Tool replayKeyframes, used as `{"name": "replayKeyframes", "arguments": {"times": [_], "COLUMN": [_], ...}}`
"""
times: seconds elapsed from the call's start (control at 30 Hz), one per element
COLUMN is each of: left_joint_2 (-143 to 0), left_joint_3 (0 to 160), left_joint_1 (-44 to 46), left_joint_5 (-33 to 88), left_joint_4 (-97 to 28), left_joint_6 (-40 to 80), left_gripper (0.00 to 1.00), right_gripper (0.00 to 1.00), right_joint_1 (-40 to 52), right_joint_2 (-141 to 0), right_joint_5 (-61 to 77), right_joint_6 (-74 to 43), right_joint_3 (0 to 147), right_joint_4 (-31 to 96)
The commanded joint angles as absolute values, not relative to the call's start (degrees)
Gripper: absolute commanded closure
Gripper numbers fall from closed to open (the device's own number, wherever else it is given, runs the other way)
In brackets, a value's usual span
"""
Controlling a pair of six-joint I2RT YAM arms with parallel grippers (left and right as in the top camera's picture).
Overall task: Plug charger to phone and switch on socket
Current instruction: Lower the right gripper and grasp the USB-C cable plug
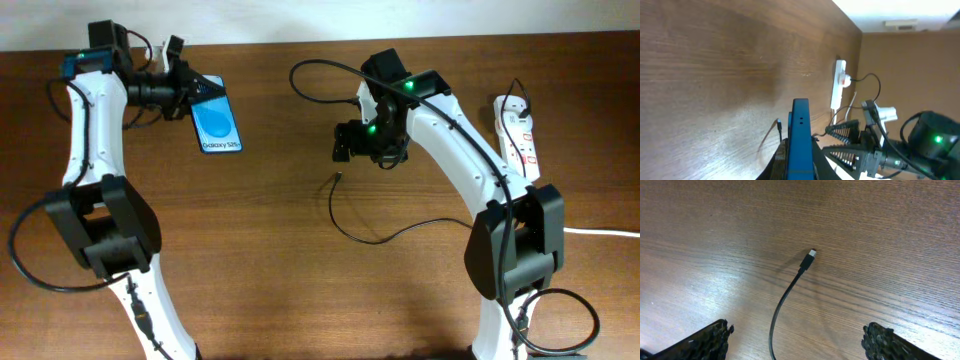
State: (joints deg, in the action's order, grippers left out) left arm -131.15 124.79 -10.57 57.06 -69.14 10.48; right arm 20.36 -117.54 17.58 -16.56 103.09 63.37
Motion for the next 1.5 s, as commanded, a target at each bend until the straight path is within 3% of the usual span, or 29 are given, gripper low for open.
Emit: {"name": "replayKeyframes", "arguments": {"times": [0.0, 0.2, 0.4, 0.77, 1.07, 1.17, 1.47], "left_joint_2": [-131.7, -131.7, -131.7, -131.7, -131.7, -131.7, -131.7], "left_joint_3": [118.5, 103.2, 99.9, 99.9, 99.9, 99.9, 99.9], "left_joint_1": [-10.6, -10.6, -10.6, -10.5, -10.5, -10.5, -10.5], "left_joint_5": [62.5, 77.5, 82.4, 75.0, 75.2, 75.2, 73.3], "left_joint_4": [-66.2, -57.2, -57.0, -57.0, -53.6, -53.6, -53.4], "left_joint_6": [15.4, 18.7, 18.6, 18.4, 18.2, 18.2, 18.2], "left_gripper": [1.00, 1.00, 1.00, 1.00, 1.00, 1.00, 1.00], "right_gripper": [0.12, 0.13, 0.21, 0.37, 0.39, 0.48, 0.48], "right_joint_1": [20.6, 20.6, 20.6, 21.0, 23.2, 23.5, 25.1], "right_joint_2": [-118.5, -118.5, -118.6, -120.4, -123.4, -123.7, -126.7], "right_joint_5": [17.7, 17.7, 17.7, 19.3, 20.8, 20.8, 22.1], "right_joint_6": [-18.2, -20.4, -22.9, -24.9, -31.2, -32.5, -32.8], "right_joint_3": [103.0, 101.8, 99.8, 94.7, 93.3, 91.8, 90.5], "right_joint_4": [63.2, 63.0, 60.8, 57.3, 48.8, 47.6, 42.2]}}
